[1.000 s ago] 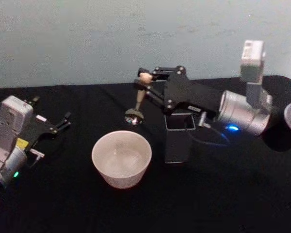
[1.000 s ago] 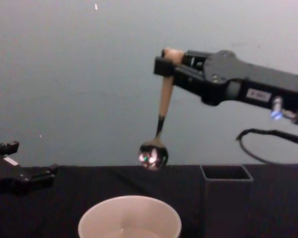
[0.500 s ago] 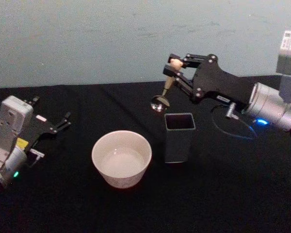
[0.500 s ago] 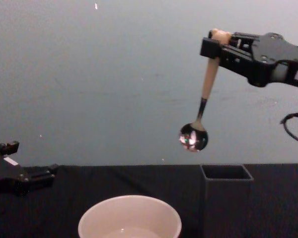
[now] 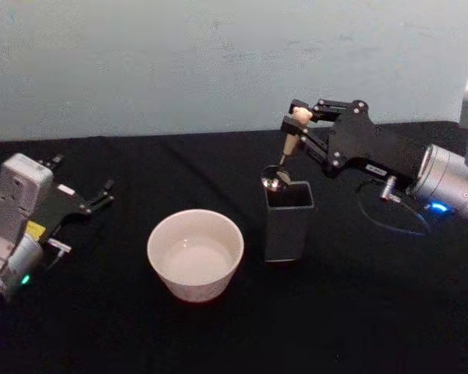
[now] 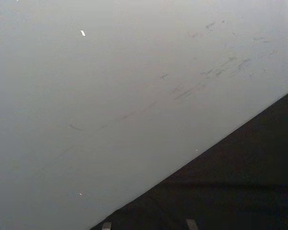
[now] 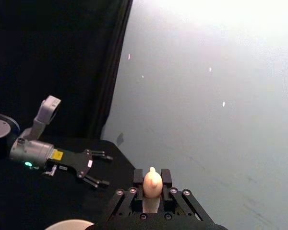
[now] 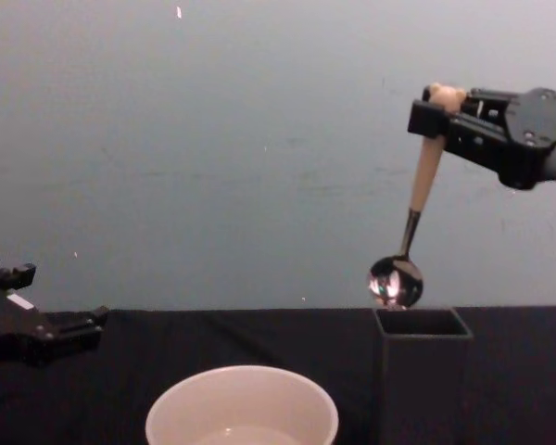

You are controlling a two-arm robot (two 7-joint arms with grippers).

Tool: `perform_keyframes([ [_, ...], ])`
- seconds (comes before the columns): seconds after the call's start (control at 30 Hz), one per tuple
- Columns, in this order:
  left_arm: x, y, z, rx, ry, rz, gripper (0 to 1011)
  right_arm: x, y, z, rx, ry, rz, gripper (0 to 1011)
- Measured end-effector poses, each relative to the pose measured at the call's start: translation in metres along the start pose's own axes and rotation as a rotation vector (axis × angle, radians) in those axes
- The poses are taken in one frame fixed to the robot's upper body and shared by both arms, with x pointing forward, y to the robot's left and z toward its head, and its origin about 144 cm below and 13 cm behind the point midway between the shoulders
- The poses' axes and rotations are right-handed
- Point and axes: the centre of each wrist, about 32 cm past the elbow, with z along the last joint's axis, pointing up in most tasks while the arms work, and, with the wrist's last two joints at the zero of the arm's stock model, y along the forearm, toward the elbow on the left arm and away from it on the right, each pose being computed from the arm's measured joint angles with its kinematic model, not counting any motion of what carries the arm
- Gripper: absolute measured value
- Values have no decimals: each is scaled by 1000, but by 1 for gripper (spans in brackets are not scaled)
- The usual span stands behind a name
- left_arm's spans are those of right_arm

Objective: Pick up the stirring spoon with one hand, stir inside the cup, then place it back in its original position.

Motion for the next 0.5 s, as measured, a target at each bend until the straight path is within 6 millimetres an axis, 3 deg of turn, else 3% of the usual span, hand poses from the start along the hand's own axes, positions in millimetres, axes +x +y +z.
perform_keyframes([
  [0.5,0,0,0,0,0,0,1001,-3,-9,-9,-43,27,-29,213],
])
